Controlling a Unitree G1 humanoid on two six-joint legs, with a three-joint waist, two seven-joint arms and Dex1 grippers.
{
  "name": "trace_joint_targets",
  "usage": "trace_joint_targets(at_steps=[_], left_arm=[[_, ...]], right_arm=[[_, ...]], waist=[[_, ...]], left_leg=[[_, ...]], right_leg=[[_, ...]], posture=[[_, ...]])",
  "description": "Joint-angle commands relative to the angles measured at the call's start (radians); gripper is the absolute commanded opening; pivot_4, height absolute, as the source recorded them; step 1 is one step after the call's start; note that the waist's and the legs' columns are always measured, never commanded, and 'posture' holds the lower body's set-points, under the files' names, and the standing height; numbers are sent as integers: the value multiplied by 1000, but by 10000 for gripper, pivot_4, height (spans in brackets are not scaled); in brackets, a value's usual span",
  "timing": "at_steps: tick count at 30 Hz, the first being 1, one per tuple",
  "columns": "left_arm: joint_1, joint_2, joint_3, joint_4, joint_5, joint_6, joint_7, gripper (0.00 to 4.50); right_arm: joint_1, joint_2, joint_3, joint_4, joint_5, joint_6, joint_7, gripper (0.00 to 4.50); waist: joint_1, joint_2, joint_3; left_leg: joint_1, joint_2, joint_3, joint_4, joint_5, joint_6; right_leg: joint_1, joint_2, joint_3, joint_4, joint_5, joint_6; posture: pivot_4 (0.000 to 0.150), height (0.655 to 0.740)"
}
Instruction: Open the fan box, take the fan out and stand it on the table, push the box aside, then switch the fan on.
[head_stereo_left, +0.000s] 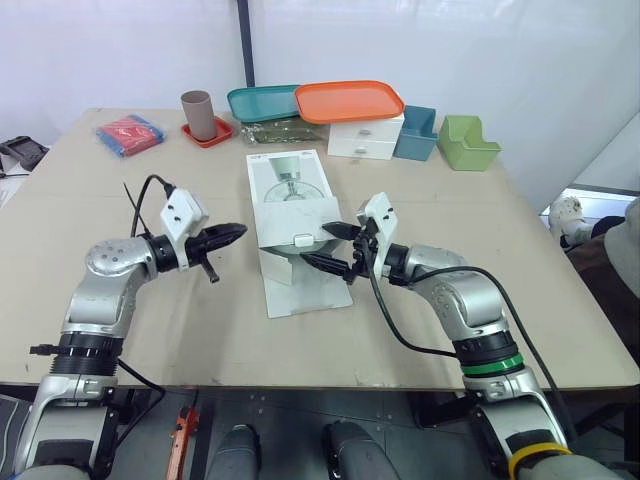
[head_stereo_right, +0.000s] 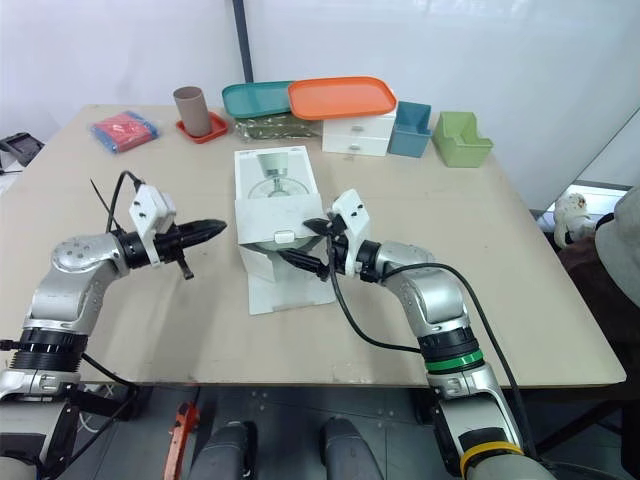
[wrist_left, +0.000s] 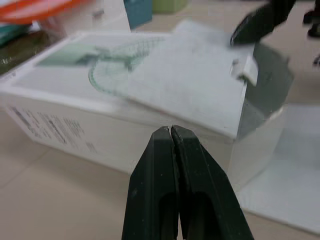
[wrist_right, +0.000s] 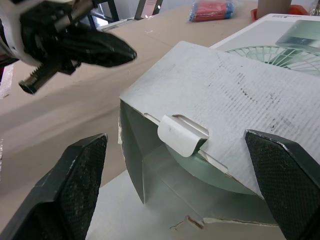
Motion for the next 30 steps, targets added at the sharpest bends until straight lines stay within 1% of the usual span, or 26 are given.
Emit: trace_joint_targets(at_steps=[1, 4, 6, 11, 17, 21, 25, 26, 27, 28, 29, 30], left_arm=[[-58, -11, 10, -46, -34, 28, 11, 1410], [-62, -18, -38, -19, 7, 0, -2, 1410], [-66, -33, -82, 30, 47, -28, -6, 1410], [-83, -54, -128, 153, 114, -105, -7, 1410], [-98, -68, -130, 225, 130, -155, -18, 1410], [-101, -66, -125, 237, 126, -169, -33, 1410], [-106, -66, -122, 257, 130, -181, -38, 1410], [-107, -66, -122, 260, 130, -183, -39, 696], [-107, -67, -122, 261, 129, -185, -40, 696], [-106, -67, -121, 261, 128, -186, -42, 696], [-107, -68, -121, 263, 127, -187, -42, 696], [-106, -68, -120, 264, 126, -188, -42, 696]], right_arm=[[4, -8, 4, -33, -6, 6, 1, 45000], [9, -7, 5, -45, -6, 9, -1, 45000], [12, -9, 5, -53, -9, 9, -5, 45000], [20, -16, -5, -94, -4, 25, -10, 45000], [23, -26, -13, -132, 2, 44, -17, 45000], [5, -55, 18, -247, -8, 104, -33, 45000], [-28, -55, 33, -286, -21, 146, -67, 45000], [-37, -52, 31, -290, -19, 157, -76, 40895], [-48, -55, 37, -300, -22, 171, -81, 38339], [-57, -63, 48, -313, -24, 193, -82, 34602], [-64, -74, 62, -326, -31, 204, -78, 29115], [-71, -79, 72, -335, -34, 223, -81, 24590]], waist=[[0, 0, 0], [0, 0, 0], [0, 0, 0], [0, 0, 0], [0, 0, 0], [0, 0, 0], [0, 0, 0], [0, 0, 0], [0, 0, 0], [0, 0, 0], [0, 0, 0], [0, 0, 0]], left_leg=[[0, 0, 0, 0, 0, 0], [0, 0, 0, 0, 0, 0], [0, 0, 0, 0, 0, 0], [0, 0, 0, 0, 0, 0], [1, 0, 0, 0, 0, 0], [1, 0, 0, 1, 0, 0], [1, 0, 0, 1, 0, 0], [1, 0, 0, 1, 0, 0], [1, 0, 0, 1, 0, 0], [1, 0, 0, 1, 0, 0], [1, 0, 0, 1, 0, 0], [1, 0, 0, 1, 0, 0]], right_leg=[[0, 0, 0, 0, 0, 0], [0, 0, 0, 0, 0, 0], [0, 0, 0, 0, 0, 0], [0, 0, 0, 0, 0, 0], [1, 0, 0, 0, 0, 0], [1, 0, 0, 0, 0, -1], [1, 0, 0, 0, 0, -1], [1, 0, 0, 0, 0, -2], [1, 0, 0, 0, -1, -3], [1, 0, 0, 0, -1, -3], [1, 0, 0, 0, -1, -3], [1, 0, 0, 0, -1, -3]], posture=[[1500, 7400], [1500, 7400], [1500, 7400], [1500, 7400], [1500, 7400], [1500, 7400], [1500, 7400], [1500, 7400], [1500, 7400], [1500, 7400], [1500, 7400], [1500, 7400]])
